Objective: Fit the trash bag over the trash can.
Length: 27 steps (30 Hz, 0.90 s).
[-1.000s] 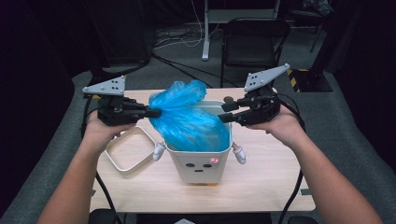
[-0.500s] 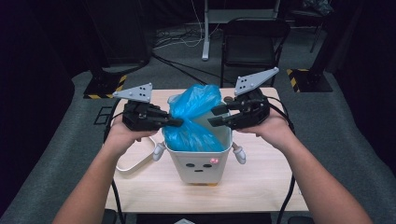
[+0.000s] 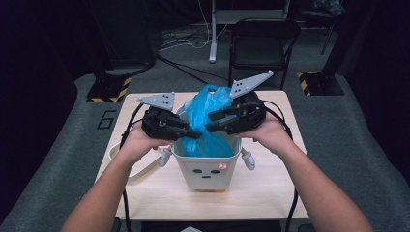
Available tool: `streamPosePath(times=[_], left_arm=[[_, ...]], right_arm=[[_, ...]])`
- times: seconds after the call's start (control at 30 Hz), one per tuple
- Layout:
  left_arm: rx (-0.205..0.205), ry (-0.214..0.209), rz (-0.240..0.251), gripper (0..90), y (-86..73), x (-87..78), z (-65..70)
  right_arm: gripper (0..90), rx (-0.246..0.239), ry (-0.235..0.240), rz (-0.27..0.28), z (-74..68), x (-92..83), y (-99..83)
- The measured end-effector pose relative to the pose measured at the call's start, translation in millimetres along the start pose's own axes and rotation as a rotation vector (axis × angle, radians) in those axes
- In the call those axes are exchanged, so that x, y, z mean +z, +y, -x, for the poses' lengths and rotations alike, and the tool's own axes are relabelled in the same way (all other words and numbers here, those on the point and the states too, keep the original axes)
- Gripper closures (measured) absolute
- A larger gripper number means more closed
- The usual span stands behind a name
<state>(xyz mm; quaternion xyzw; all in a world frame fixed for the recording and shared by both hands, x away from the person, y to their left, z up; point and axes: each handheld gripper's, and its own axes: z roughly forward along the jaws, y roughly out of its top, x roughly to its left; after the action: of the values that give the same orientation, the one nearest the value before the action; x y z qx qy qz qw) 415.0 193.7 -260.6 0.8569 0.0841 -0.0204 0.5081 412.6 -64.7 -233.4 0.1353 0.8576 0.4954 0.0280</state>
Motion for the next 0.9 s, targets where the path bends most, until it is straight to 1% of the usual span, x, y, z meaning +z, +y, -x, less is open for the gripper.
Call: streamPosePath(times=[0.07,0.13,0.23,0.3,0.4,0.47,0.57,0.6,0.67,0.77,0.9], left_arm=[[-0.009,-0.006,-0.007,71.9,-1.1,-0.1,-0.3],[-0.010,0.002,-0.019,65.6,-2.3,-0.4,-0.2],[-0.016,0.011,-0.026,57.3,-4.8,-2.7,0.9],[-0.018,0.018,-0.022,52.8,-7.3,-7.3,1.5],[-0.028,0.034,-0.010,48.0,-11.6,-16.4,2.1],[-0.033,0.042,-0.002,46.5,-13.7,-22.2,2.4],[-0.039,0.053,0.008,44.5,-15.1,-28.9,3.8],[-0.033,0.057,0.007,43.8,-15.0,-31.0,4.4],[-0.030,0.067,0.010,43.0,-14.8,-36.0,6.8],[-0.027,0.083,0.014,42.3,-13.8,-43.4,10.0],[-0.023,0.106,0.020,41.9,-9.7,-55.6,11.6]], right_arm=[[71.6,-0.001,0.002,-0.018,0.5,3.4,-0.6],[81.4,-0.011,-0.003,-0.042,0.8,7.0,-1.9],[89.9,-0.022,-0.011,-0.083,0.8,11.4,-4.5],[90.0,-0.031,-0.018,-0.113,0.5,12.3,-6.8],[90.0,-0.040,-0.028,-0.121,-1.1,6.1,-8.7],[89.0,-0.044,-0.034,-0.118,-1.9,1.6,-9.9],[80.1,-0.033,-0.043,-0.091,-1.3,-7.0,-11.0],[78.2,-0.028,-0.046,-0.083,-1.1,-9.8,-10.8],[75.8,-0.024,-0.048,-0.071,-1.2,-15.2,-10.1],[71.7,-0.035,-0.061,-0.057,-3.5,-23.0,-7.5],[67.8,-0.045,-0.082,-0.014,-6.0,-33.3,0.0]])
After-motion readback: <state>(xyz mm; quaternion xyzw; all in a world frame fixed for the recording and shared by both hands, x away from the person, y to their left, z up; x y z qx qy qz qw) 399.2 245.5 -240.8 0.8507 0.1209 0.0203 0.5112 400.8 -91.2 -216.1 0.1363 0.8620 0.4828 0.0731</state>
